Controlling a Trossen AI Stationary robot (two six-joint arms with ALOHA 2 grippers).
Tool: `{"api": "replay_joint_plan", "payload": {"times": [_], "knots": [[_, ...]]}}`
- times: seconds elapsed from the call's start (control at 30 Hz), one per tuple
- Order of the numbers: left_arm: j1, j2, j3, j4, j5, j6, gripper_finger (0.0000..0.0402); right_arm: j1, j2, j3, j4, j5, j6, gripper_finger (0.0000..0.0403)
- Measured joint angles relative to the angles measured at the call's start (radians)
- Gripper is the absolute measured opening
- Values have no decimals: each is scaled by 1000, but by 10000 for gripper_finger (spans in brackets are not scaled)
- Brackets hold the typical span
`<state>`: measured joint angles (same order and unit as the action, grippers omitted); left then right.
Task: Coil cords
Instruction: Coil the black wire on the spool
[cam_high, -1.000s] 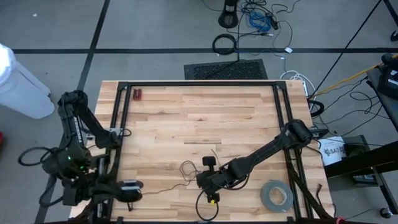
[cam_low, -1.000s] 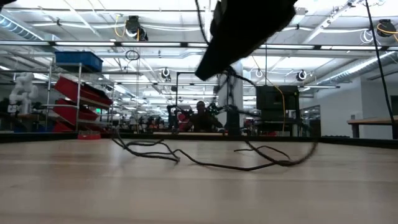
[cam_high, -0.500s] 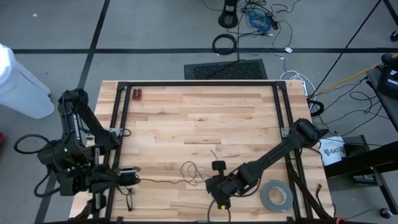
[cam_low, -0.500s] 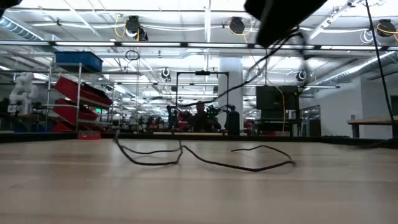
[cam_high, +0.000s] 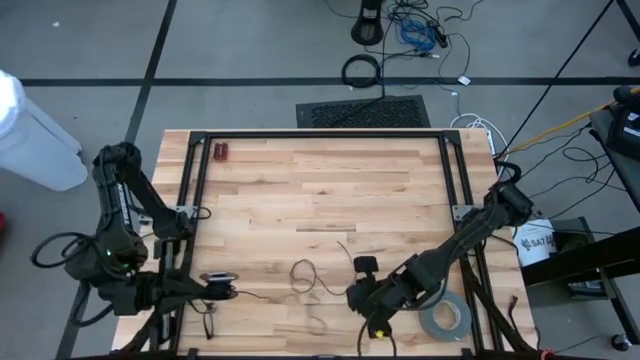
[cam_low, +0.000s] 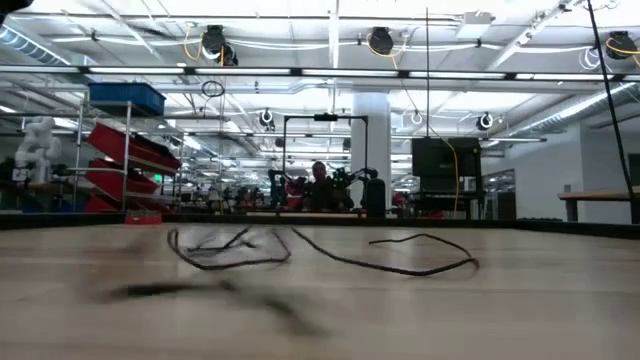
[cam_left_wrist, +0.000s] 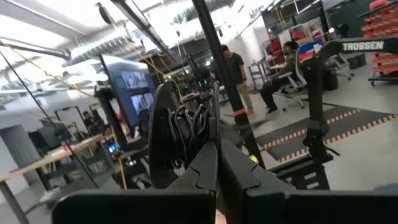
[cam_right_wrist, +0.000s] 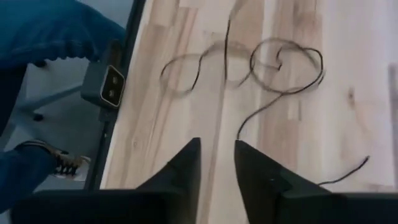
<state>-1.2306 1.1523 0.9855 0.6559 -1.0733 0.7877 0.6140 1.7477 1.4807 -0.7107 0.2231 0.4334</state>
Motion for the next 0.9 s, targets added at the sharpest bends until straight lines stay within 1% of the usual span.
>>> {"api": "replay_joint_plan", "payload": {"times": [0.03, 0.1, 0.17, 0.27, 0.33, 0.4, 0.5, 0.6, 0.73, 0.9], "knots": [[3, 4, 0, -15, 1, -21, 4, -5, -9, 0, 11, 6, -19, 96], [7, 12, -2, -41, 0, -49, 4, -13, -21, 0, 72, 59, -71, 116], [8, 19, -8, -69, 1, -71, 4, -18, -21, 0, 193, 120, -150, 131], [19, 24, -20, -97, 1, -114, 4, -29, -4, 0, 431, 140, -296, 146], [27, 24, -30, -101, 1, -125, 4, -43, 19, 0, 587, 122, -380, 152], [36, 24, -30, -101, 2, -129, 4, -65, 45, 0, 716, 67, -439, 157], [41, 24, -30, -102, 1, -129, 4, -110, 85, 0, 857, -37, -461, 163], [40, 24, -30, -127, 2, -147, 4, -144, 132, 0, 912, -92, -449, 165], [40, 24, -30, -145, 1, -155, 4, -171, 197, 0, 974, -98, -451, 163], [40, 24, -30, -155, 2, -181, 4, -192, 248, 0, 1061, -93, -441, 163]]}}
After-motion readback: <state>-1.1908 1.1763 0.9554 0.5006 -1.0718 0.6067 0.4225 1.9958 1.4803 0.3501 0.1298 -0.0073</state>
